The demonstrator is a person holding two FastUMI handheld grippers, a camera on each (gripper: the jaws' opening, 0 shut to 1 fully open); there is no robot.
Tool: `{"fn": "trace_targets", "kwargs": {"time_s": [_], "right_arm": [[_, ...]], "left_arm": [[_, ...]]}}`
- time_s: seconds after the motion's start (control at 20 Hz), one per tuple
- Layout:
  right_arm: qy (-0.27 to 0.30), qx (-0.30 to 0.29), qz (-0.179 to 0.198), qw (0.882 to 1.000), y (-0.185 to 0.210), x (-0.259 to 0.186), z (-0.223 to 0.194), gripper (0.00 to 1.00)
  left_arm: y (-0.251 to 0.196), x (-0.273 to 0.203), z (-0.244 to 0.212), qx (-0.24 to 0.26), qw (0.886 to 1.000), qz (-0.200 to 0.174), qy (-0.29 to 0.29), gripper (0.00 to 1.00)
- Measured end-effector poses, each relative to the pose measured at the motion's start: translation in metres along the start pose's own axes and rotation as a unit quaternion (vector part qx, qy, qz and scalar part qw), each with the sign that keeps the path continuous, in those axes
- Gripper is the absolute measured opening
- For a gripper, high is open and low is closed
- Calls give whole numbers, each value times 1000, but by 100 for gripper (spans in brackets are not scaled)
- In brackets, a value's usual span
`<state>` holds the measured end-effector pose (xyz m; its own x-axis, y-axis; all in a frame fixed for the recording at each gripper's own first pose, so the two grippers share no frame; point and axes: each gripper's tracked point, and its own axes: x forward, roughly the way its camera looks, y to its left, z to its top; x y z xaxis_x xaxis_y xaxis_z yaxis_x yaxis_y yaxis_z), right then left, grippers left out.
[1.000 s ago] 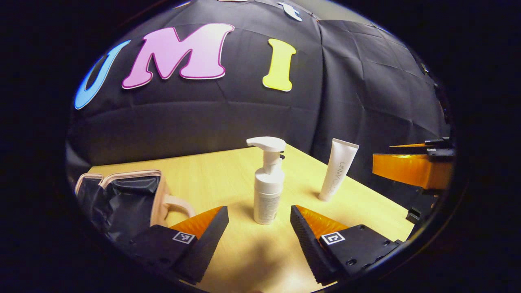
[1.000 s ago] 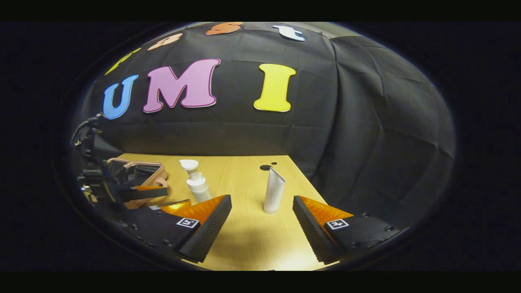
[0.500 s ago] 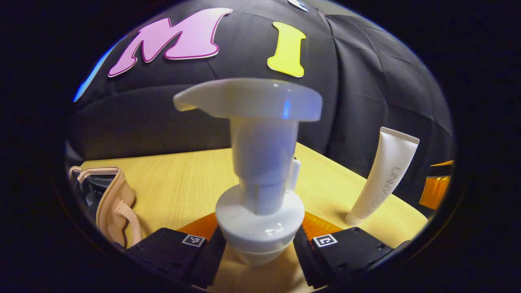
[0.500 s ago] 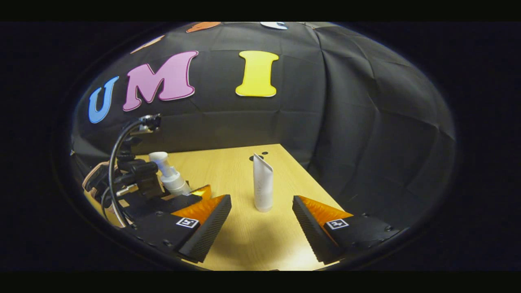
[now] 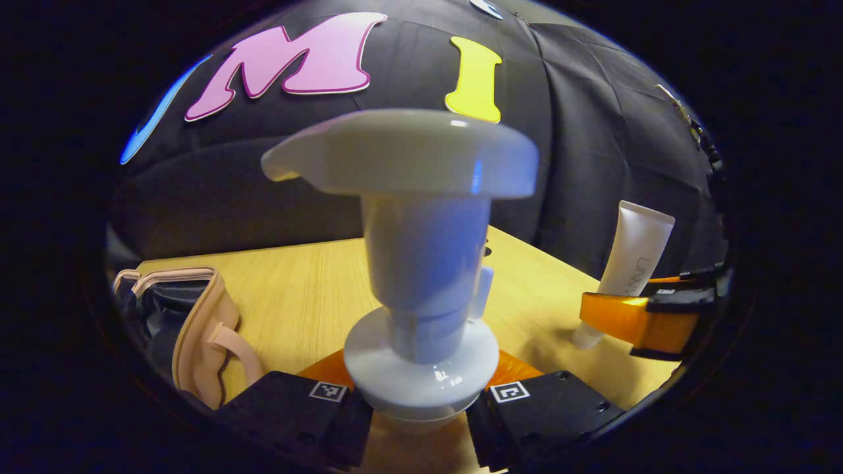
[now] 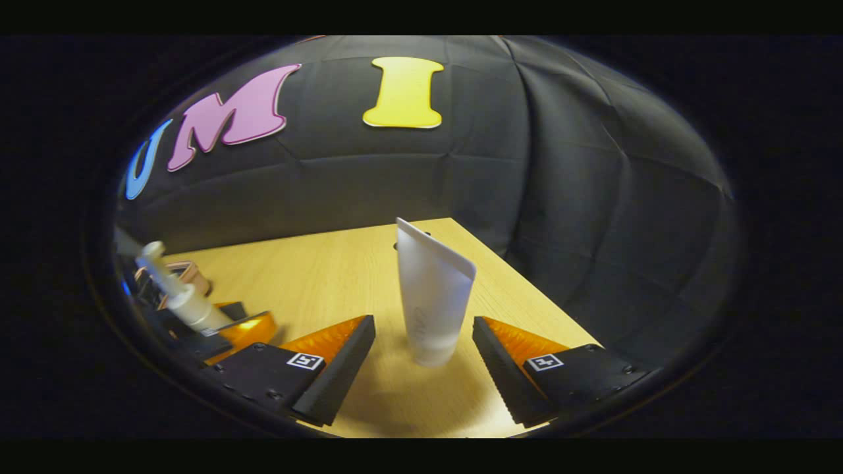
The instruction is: First open the suitcase, pack the skin care products into it, and then close the suitcase.
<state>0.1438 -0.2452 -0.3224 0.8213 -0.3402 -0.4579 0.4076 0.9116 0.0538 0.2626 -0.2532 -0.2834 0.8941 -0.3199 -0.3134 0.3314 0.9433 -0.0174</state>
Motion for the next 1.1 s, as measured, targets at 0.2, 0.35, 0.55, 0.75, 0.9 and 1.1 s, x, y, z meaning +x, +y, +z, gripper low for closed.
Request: {"fn": "trace_targets", "kwargs": {"time_s": [0.2,0.35,0.55,0.75,0.9,1.1], "right_arm": [[30,-5,4,1000,3,19,-22,97],[11,-20,-3,1000,-1,22,-18,80],[1,-41,-3,999,-3,24,-16,49],[-7,-69,11,997,4,9,-12,39],[-30,-74,35,996,18,-14,7,43],[-79,-105,72,989,47,-55,41,42]], "left_arm": [[17,-28,-11,-6,1000,12,-2,64],[22,-41,-17,-9,1000,17,0,64],[27,-51,-21,-13,1000,26,-2,64],[30,-61,-24,-26,999,26,3,64],[35,-80,-17,-45,998,31,-3,64],[57,-127,35,-67,996,44,-45,64]]}}
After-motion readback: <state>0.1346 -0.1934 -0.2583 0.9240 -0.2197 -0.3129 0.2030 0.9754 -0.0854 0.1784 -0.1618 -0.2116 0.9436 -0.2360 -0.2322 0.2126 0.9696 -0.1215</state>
